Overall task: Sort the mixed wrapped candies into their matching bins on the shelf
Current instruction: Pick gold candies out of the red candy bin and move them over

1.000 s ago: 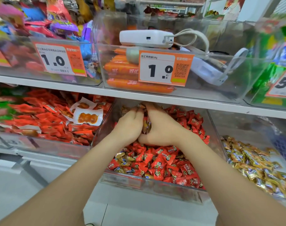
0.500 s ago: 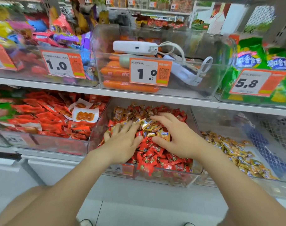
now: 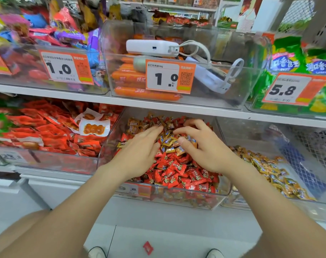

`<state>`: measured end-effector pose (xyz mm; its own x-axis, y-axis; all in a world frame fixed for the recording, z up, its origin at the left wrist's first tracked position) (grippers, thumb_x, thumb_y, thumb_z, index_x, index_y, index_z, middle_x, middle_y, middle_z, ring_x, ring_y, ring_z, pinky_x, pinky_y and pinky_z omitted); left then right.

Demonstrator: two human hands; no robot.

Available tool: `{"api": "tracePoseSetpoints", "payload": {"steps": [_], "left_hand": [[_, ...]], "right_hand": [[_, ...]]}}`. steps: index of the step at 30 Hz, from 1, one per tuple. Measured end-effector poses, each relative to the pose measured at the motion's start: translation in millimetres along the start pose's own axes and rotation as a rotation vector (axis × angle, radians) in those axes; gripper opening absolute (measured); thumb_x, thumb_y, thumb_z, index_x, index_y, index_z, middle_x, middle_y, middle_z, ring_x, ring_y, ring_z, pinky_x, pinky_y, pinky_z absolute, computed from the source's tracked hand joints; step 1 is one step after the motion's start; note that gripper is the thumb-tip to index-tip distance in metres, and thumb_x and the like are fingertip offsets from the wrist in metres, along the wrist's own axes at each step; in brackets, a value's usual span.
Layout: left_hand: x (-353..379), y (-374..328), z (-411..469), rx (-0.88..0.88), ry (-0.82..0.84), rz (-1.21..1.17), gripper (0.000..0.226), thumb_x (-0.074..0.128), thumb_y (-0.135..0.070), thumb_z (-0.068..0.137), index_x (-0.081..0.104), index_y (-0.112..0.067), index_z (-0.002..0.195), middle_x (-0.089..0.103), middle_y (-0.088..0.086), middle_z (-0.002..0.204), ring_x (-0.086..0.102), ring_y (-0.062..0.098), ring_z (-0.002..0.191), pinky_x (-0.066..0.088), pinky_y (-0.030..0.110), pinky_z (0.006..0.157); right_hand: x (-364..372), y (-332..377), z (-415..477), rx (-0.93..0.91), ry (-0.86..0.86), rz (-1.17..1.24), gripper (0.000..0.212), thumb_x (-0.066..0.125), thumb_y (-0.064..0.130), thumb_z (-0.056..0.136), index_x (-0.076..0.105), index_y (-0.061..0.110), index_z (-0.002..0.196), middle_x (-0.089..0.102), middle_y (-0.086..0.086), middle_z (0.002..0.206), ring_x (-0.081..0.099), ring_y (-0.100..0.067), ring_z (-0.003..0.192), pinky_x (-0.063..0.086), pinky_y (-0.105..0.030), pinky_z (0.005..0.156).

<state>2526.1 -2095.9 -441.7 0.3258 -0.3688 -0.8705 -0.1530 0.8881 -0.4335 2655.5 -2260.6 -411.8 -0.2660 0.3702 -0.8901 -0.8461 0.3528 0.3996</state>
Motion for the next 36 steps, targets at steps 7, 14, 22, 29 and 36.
{"api": "tracePoseSetpoints", "payload": {"steps": [7, 14, 22, 29, 36], "left_hand": [[-1, -7, 12, 0.036, -0.001, -0.012, 0.058, 0.053, -0.034, 0.099, 0.042, -0.019, 0.155, 0.045, -0.004, 0.146, 0.044, 0.016, 0.139, 0.040, 0.038, 0.115], [10, -20, 23, 0.269, 0.084, 0.042, 0.059, 0.070, -0.049, 0.095, 0.050, -0.037, 0.149, 0.057, -0.011, 0.129, 0.053, 0.012, 0.124, 0.044, 0.034, 0.106], [-9, -14, 21, 0.116, -0.061, -0.085, 0.027, 0.071, -0.033, 0.099, 0.073, -0.030, 0.125, 0.075, -0.011, 0.099, 0.068, 0.012, 0.093, 0.056, 0.038, 0.086], [-29, 10, 11, -0.122, -0.304, -0.334, 0.020, 0.065, -0.017, 0.103, 0.074, -0.022, 0.120, 0.070, -0.004, 0.095, 0.072, 0.005, 0.072, 0.062, 0.021, 0.071], [-25, 12, 5, -0.149, -0.043, -0.134, 0.037, 0.043, -0.012, 0.110, 0.070, -0.035, 0.119, 0.055, 0.002, 0.118, 0.060, 0.010, 0.072, 0.039, 0.019, 0.061]], "right_hand": [[-17, -5, -1, 0.181, -0.305, 0.211, 0.044, 0.069, 0.047, 0.096, 0.058, 0.019, 0.064, 0.054, 0.011, 0.050, 0.051, -0.005, 0.049, 0.041, -0.025, 0.054], [-17, -3, -1, 0.064, -0.239, 0.279, 0.037, 0.049, 0.002, 0.100, 0.075, 0.027, 0.110, 0.071, 0.012, 0.080, 0.063, -0.003, 0.069, 0.050, -0.020, 0.067], [-6, 14, -5, -0.034, -0.025, 0.087, 0.045, 0.066, 0.032, 0.091, 0.063, 0.035, 0.136, 0.060, 0.015, 0.112, 0.051, -0.001, 0.102, 0.039, -0.014, 0.085], [-1, 6, 3, -0.005, -0.063, -0.020, 0.041, 0.059, 0.031, 0.099, 0.064, 0.026, 0.139, 0.060, 0.003, 0.126, 0.050, -0.016, 0.121, 0.041, -0.034, 0.105], [5, -9, 12, 0.106, -0.020, -0.165, 0.037, 0.059, 0.017, 0.097, 0.072, 0.021, 0.132, 0.071, -0.002, 0.114, 0.062, -0.024, 0.105, 0.044, -0.035, 0.104]]}}
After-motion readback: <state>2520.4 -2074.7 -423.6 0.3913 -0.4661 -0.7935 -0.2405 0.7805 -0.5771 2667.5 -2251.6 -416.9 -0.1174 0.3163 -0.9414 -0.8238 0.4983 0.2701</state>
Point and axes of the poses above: each hand's wrist, its own z-axis towards the middle knuckle, its own x-axis out of the palm, y = z × x, the point moved 4 cm from there along z, towards the middle knuckle
